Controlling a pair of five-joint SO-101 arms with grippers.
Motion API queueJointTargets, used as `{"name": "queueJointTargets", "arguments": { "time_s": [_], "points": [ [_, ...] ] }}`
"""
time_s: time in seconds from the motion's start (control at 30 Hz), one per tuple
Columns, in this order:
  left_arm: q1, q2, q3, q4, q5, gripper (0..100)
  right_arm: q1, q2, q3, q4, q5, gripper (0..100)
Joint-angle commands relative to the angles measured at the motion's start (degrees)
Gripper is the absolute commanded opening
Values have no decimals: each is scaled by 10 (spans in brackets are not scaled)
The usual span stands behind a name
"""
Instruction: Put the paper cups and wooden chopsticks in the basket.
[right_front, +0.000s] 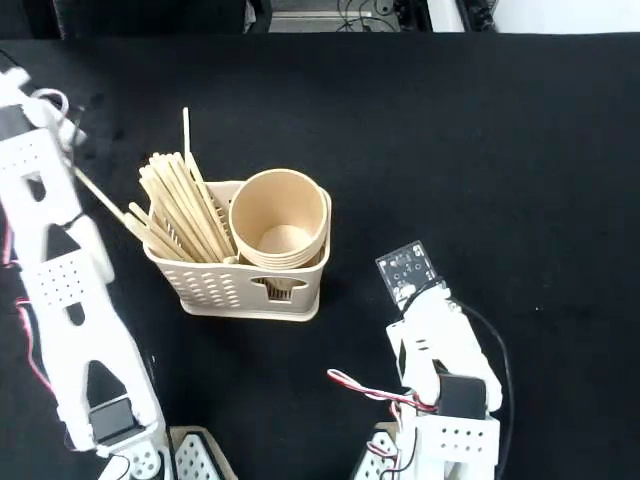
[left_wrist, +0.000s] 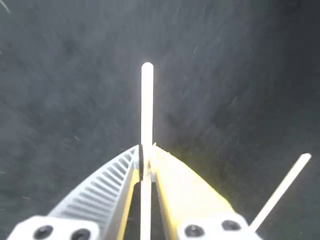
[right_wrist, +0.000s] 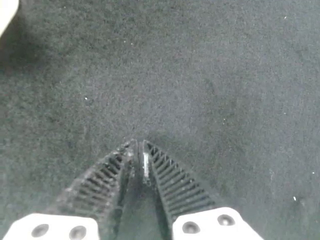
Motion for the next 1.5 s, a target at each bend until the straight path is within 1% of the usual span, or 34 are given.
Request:
{"name": "queueJointTargets", "arguments": {
  "time_s": [0.0,0.13,0.3,0.37,0.57,0.67,0.7,0.77,0.93,1.03,1.2,1.3,1.47],
  "points": [
    [-22,-112,-28,25,-45,29,-4,-40,-1,-2,4,13],
    [-22,-225,-28,47,-90,29,-4,-40,-1,-2,4,13],
    [-10,-412,-24,75,-164,29,-4,-40,-1,-2,4,13],
    [-10,-482,-24,75,-175,29,-4,-40,-1,-2,4,13],
    [-4,-668,-22,75,-175,29,-4,-40,-1,-2,4,13],
    [-3,-750,17,75,-174,29,-4,-40,-1,-2,4,13],
    [5,-780,40,75,-174,29,-4,-40,-1,-2,4,13],
    [44,-841,101,75,-176,29,-4,-40,-1,-2,4,13],
    [182,-985,285,65,-176,29,-4,-40,-1,-2,4,13],
    [240,-1052,380,18,-174,29,-4,-40,-1,-2,4,13],
    [309,-1134,548,-105,-174,29,-4,-40,-1,-2,4,13],
    [337,-1170,684,-183,-177,29,-4,-40,-1,-2,4,13],
    [348,-1246,921,-325,-178,29,-4,-40,-1,-3,4,13]
  ]
}}
